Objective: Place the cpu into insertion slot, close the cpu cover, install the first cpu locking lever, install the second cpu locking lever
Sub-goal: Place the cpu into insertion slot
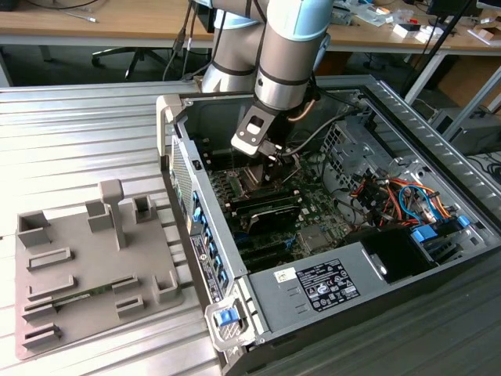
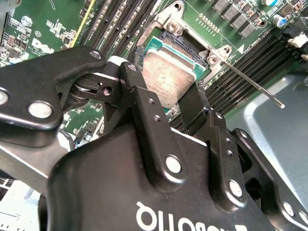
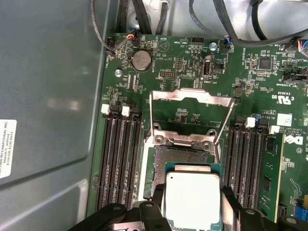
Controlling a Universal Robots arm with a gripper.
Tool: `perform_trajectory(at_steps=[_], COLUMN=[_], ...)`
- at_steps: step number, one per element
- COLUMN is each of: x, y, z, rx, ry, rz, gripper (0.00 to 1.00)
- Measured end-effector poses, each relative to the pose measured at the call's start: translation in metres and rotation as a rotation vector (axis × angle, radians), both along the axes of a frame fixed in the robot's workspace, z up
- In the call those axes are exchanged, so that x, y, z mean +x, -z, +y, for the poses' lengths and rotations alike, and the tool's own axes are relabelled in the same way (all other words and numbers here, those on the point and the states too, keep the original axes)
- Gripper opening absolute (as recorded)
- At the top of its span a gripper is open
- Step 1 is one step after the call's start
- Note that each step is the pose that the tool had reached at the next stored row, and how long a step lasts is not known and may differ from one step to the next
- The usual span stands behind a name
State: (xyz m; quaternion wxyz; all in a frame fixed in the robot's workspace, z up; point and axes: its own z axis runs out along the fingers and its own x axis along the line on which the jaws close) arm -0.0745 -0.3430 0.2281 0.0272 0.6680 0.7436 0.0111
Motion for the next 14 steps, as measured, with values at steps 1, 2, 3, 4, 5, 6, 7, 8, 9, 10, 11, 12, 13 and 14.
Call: perform_trajectory(at_steps=[1,2,3,4,5,6,7,8,9,10,11,12,13,14], x=[0.0000,0.0000,0.0000,0.0000,0.0000,0.0000,0.0000,0.0000,0.0000,0.0001,0.0000,0.0000,0.0001,0.0000], y=[0.0003,0.0005,0.0009,0.0012,0.0014,0.0017,0.0020,0.0023,0.0027,0.0029,0.0030,0.0033,0.0035,0.0036], z=[0.0000,0.0000,0.0000,0.0000,0.0000,0.0000,0.0000,0.0000,0.0000,0.0000,0.0000,0.0000,0.0000,0.0000], rx=[0.0000,0.0001,0.0000,-0.0001,-0.0001,-0.0001,0.0000,0.0000,0.0000,-0.0001,-0.0001,-0.0001,-0.0001,0.0000], ry=[0.000,0.000,0.000,0.000,0.000,0.000,0.000,0.000,0.000,0.000,0.000,0.000,0.000,0.000], rz=[0.0000,-0.0001,0.0000,0.0000,0.0000,-0.0001,0.0000,0.0000,0.0000,0.0000,0.0001,0.0001,0.0000,0.0001], gripper=[0.54,0.54,0.54,0.54,0.54,0.54,0.54,0.54,0.54,0.54,0.54,0.54,0.54,0.54])
